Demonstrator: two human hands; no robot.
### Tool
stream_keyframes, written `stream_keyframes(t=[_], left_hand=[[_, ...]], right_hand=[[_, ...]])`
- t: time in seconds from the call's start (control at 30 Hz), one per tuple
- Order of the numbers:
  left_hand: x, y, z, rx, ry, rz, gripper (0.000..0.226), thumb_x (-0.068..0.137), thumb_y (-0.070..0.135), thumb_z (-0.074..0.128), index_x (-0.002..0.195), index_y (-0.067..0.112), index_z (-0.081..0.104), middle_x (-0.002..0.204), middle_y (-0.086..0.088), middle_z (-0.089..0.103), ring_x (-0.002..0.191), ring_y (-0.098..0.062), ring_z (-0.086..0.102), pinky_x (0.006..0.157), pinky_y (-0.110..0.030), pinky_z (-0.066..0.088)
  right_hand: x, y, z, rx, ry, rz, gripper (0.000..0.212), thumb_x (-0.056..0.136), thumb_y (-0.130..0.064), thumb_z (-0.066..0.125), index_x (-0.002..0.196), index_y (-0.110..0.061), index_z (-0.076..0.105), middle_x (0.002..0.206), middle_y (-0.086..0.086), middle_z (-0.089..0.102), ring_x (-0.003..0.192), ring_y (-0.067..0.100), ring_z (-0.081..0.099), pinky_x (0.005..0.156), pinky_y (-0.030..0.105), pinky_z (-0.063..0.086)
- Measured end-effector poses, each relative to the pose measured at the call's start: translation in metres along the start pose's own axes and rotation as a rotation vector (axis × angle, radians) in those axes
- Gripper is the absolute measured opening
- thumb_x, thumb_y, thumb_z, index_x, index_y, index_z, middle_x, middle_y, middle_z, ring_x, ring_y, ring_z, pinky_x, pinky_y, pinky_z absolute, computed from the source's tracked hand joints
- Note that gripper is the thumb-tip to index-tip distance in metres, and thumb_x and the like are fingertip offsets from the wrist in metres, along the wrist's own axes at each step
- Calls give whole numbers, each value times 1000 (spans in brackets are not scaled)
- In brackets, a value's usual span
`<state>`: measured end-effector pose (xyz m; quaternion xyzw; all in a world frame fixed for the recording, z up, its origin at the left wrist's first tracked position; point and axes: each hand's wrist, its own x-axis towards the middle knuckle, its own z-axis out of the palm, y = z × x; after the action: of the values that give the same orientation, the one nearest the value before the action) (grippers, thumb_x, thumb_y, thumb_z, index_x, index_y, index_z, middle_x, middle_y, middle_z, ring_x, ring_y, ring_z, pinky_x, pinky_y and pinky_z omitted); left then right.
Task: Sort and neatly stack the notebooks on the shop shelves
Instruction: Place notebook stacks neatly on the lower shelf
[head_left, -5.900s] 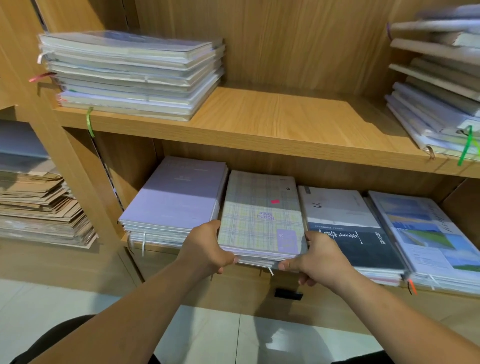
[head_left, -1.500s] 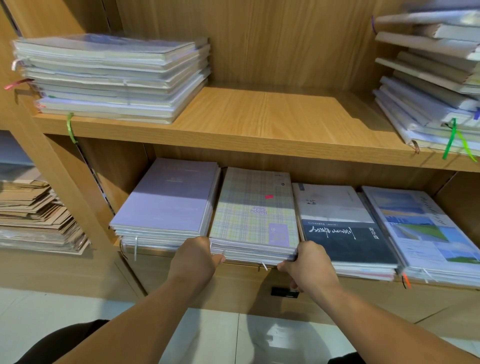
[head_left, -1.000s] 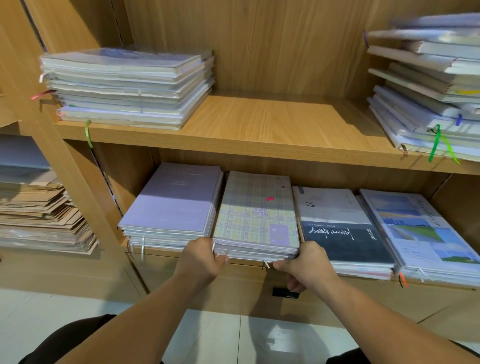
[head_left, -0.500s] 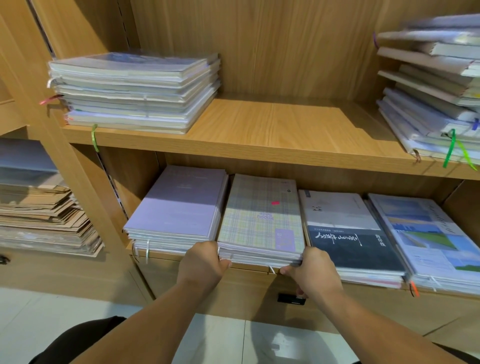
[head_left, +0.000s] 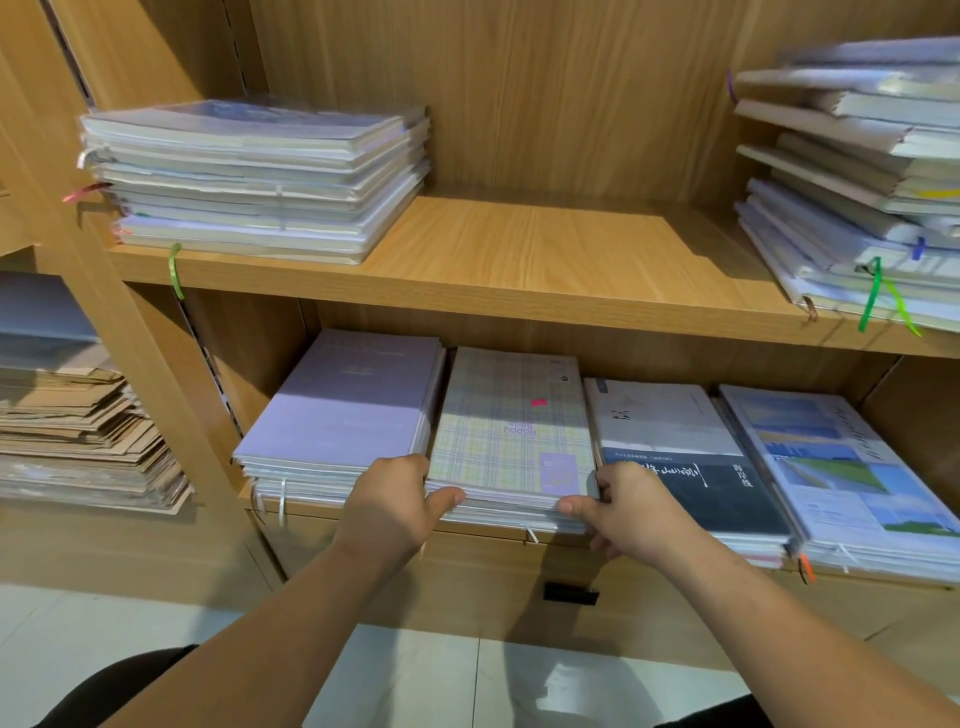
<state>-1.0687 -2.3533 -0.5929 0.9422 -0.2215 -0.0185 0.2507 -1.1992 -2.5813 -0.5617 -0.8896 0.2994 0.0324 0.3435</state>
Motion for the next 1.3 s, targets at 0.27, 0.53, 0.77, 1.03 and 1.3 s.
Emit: stream_keyframes(t=[0.27,0.53,0.77,1.03,1.3], left_hand=[[3,-2,6,-33,48,-12,48,85,61,72,70,20,51,61,1,57,60,-13,54,50,-29,34],[3,1,7,-22,51,-40,51,86,59,72,67,20,45,60,2,50,56,-11,46,47,-27,26],[3,6,7,-1,38,-57,50,87,59,71,69,22,43,64,3,50,59,-10,46,47,-25,25],[5,4,9,37,0,-41,45,89,57,70,73,21,46,68,3,52,64,-11,50,50,-26,27],[-34,16,-27,-179,20,25,27,92,45,69,82,24,54,64,5,59,61,-10,58,58,-29,48]], right_hand=[[5,3,1,0,10,-2,43,84,-47,80,96,-11,61,77,9,75,62,20,74,71,47,64],[11,6,6,33,51,31,45,76,-41,89,104,-13,67,75,7,75,59,19,74,66,45,65],[13,8,8,58,66,35,42,74,-40,90,94,-10,67,67,7,74,55,19,73,64,48,64],[8,3,9,-21,98,42,48,72,-41,93,94,-8,67,72,7,74,52,17,72,61,44,64],[-42,-29,-16,-509,45,16,43,80,-64,73,88,-24,59,90,-6,65,84,15,66,73,33,58]])
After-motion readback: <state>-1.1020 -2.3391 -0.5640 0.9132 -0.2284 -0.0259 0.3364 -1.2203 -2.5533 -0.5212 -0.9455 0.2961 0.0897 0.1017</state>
